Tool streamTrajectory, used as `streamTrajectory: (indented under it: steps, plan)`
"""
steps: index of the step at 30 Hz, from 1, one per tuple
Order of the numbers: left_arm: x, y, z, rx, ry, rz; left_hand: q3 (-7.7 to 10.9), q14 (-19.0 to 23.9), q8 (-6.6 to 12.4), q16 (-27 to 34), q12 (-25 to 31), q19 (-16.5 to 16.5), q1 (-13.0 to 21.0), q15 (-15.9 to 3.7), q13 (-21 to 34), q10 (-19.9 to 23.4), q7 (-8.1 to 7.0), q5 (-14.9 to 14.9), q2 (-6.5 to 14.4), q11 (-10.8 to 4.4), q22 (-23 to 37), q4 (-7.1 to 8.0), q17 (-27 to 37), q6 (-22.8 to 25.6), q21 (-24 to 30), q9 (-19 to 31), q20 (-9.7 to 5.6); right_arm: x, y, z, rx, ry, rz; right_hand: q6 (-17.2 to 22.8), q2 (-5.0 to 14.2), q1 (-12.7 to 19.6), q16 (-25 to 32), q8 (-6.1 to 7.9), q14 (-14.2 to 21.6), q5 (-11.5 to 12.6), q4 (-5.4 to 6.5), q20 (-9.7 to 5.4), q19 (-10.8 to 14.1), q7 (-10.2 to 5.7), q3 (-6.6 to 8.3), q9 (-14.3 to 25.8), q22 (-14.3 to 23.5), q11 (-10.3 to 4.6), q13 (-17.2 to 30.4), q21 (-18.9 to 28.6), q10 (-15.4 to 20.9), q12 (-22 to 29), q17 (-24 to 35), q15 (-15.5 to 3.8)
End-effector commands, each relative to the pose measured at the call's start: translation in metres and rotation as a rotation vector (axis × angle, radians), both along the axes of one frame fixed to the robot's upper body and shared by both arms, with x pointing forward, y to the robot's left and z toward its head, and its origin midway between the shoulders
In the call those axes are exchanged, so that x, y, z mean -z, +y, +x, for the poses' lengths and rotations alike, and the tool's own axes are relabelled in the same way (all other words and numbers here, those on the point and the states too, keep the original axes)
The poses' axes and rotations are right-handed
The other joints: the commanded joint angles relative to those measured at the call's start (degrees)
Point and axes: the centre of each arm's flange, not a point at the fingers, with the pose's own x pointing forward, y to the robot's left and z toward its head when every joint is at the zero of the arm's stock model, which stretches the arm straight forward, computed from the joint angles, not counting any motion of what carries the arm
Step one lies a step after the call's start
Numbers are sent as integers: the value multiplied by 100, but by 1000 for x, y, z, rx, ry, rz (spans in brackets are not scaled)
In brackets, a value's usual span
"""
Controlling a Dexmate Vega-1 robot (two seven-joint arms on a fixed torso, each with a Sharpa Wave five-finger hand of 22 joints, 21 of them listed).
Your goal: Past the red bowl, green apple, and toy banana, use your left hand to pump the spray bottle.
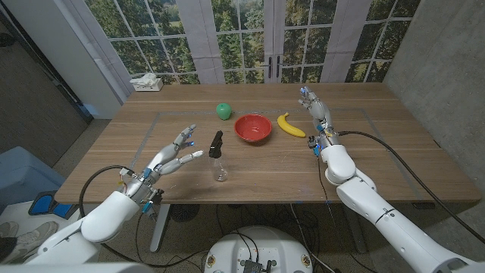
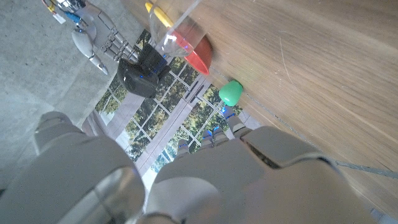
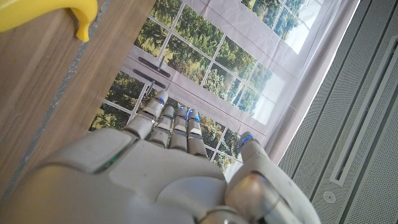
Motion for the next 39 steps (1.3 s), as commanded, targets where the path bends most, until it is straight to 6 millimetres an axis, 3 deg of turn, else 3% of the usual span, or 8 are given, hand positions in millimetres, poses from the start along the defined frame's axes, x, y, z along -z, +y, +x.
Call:
streamTrajectory:
  steps: [1, 8, 17, 21, 28, 33, 39]
  plan:
    - [-8, 6, 26, 98, -61, -236, 12, -316, 125, 23, 49, 181, -14, -104, -14, -947, -52, -64, 327, -135, 10, 146, -18, -825, -72, -10, -4, -3, -1, 12, -4, 30, 7, 7, 81, -36, 13, 0, 33, -21, -36, 2, -7, -44, 12, 9, 10, -8, 14, -23, 48, -18, 12, 20]
    - [-29, -7, 52, 133, -75, -282, 17, -139, 190, 5, 65, 337, -53, -209, -32, -658, -72, -202, 505, -259, 3, 232, -36, -367, -147, -33, -73, -6, -11, 21, -8, 53, 15, 4, 70, -33, 9, 0, 32, -22, -50, 15, -19, -53, 11, 9, 9, -2, 14, -28, 39, -21, 5, 27]
    - [-57, -25, 80, 189, -50, -318, 69, 108, 200, -5, 69, 529, -109, -350, -50, -316, 81, -367, 798, -434, -3, 348, -49, 109, -240, -61, -163, -3, -28, 29, -34, 75, 51, -4, 37, -40, -2, -2, 18, -26, -66, 45, -32, -45, -1, 8, 9, 21, 14, -33, 29, -24, -4, 53]
    - [-70, -30, 92, 237, -32, -315, 167, 374, 179, -6, 83, 762, -142, -417, -64, 48, 129, -506, 1126, -515, -8, 441, -60, 558, -308, -75, -226, -2, -34, 31, -40, 78, 60, -10, -6, -58, -10, -5, 10, -31, -75, 65, -41, -32, -22, 8, 9, 43, 13, -36, 20, -27, -12, 78]
    - [-85, -41, 106, 261, -27, -350, 256, 530, 138, -24, 75, 905, -182, -474, -71, 268, 262, -586, 1376, -567, -9, 522, -63, 842, -365, -80, -293, 4, -46, 27, -45, 86, 89, -20, -58, -92, -24, -8, -12, -37, -81, 84, -59, -14, -53, 8, 8, 62, 13, -42, 14, -28, -21, 103]
    - [-91, -44, 115, 270, -15, -383, 551, 655, -8, -63, 23, 1072, -279, -572, -80, 489, 471, -628, 1759, -618, -4, 763, -53, 1065, -453, -82, -433, 8, -53, 23, -40, 89, 102, -22, -96, -124, -38, -8, -34, -40, -82, 98, -70, -6, -79, 7, 8, 87, 13, -45, 7, -30, -27, 120]
    - [-94, -44, 123, 292, -12, -403, 1331, 731, -200, -101, -59, 1181, -322, -567, -80, 605, 622, -519, 1849, -533, 2, 1141, -45, 1215, -568, -78, -525, 11, -57, 17, -38, 91, 110, -26, -131, -166, -42, -9, -38, -41, -75, 115, -80, 3, -109, 7, 8, 96, 13, -47, -1, -32, -32, 137]
